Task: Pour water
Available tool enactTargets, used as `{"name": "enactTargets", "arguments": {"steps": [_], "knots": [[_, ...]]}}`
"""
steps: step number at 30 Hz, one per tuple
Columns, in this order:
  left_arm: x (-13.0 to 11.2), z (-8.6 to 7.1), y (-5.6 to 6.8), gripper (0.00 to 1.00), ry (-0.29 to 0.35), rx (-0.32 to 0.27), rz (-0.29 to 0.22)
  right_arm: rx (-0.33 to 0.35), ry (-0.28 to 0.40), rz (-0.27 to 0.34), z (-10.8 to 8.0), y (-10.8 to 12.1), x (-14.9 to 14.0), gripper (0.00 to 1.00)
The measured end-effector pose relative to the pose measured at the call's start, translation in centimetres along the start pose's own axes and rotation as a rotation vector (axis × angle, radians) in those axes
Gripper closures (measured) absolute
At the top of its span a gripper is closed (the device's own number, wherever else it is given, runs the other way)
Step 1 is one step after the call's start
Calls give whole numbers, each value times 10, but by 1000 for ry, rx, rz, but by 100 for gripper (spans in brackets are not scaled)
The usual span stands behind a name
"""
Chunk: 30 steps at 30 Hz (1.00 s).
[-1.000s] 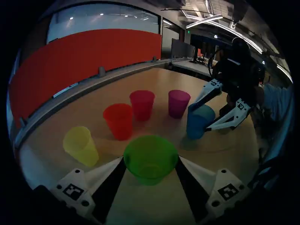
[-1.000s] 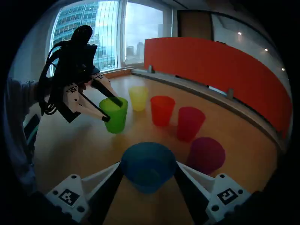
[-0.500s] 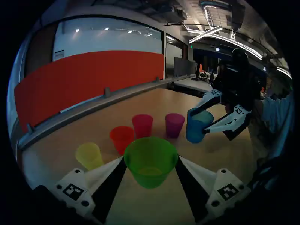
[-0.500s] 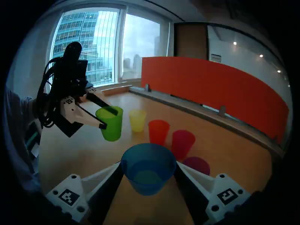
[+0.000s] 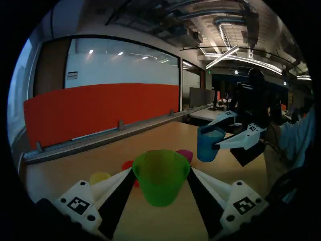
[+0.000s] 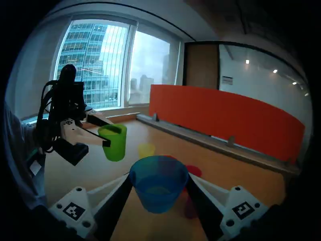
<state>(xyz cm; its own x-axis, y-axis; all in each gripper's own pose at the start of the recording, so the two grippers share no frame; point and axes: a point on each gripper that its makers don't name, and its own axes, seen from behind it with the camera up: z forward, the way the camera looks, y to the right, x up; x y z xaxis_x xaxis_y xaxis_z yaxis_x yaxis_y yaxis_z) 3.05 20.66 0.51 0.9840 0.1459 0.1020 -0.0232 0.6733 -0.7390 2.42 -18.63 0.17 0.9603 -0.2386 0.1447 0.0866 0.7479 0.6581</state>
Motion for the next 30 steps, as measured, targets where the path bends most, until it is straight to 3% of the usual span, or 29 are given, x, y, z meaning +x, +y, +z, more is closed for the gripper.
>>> {"name": "enactTargets", "arguments": {"steps": [12, 21, 30], "knots": [[26, -18, 18, 12, 98, 7, -7, -21, 96, -5, -9, 0, 42, 8], [35, -25, 25, 12, 122, 3, 4, -21, 131, -16, -10, -2, 60, 8], [40, -30, 31, 12, 142, -7, 10, -17, 158, -68, -15, -4, 80, 8]]}}
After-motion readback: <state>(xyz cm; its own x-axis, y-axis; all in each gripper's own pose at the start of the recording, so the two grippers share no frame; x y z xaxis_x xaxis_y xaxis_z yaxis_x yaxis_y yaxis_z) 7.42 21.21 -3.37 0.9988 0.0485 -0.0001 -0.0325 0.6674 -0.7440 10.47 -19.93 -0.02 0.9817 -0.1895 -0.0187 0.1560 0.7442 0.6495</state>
